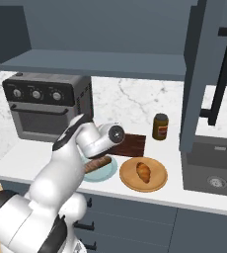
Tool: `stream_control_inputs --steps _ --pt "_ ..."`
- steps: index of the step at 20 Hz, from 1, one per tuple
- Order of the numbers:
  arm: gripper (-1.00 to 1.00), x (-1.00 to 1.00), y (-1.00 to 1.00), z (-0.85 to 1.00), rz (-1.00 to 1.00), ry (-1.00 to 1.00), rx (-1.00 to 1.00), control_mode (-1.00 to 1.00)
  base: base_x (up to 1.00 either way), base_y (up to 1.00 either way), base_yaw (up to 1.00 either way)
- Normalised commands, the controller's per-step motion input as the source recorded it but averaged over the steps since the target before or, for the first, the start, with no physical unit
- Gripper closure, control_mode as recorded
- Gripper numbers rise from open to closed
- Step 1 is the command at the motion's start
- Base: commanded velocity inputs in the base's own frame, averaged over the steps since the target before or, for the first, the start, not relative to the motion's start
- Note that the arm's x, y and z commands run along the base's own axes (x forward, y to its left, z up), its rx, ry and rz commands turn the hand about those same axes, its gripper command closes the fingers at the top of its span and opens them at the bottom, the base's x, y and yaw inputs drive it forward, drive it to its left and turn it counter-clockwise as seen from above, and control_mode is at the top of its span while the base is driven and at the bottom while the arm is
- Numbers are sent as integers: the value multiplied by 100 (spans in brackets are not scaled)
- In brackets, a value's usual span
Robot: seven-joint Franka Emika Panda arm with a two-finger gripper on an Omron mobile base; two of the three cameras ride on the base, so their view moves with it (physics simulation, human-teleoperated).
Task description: From the different types of pastries on the counter, select a croissant and place it on the cutting board. Then retrieve a jar of jam from the cabinet and place it alongside the croissant on the cutting board.
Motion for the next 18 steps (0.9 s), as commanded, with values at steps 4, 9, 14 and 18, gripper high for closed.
stream_control_inputs --steps 4,9,14,18 --pt "100 28 0 -17 0 4 0 -100 0 0 0" --pt "100 19 0 -17 0 1 0 -100 0 0 0" --pt "100 16 0 -19 0 0 0 -100 0 0 0" --pt "100 23 0 -21 0 0 0 -100 0 0 0"
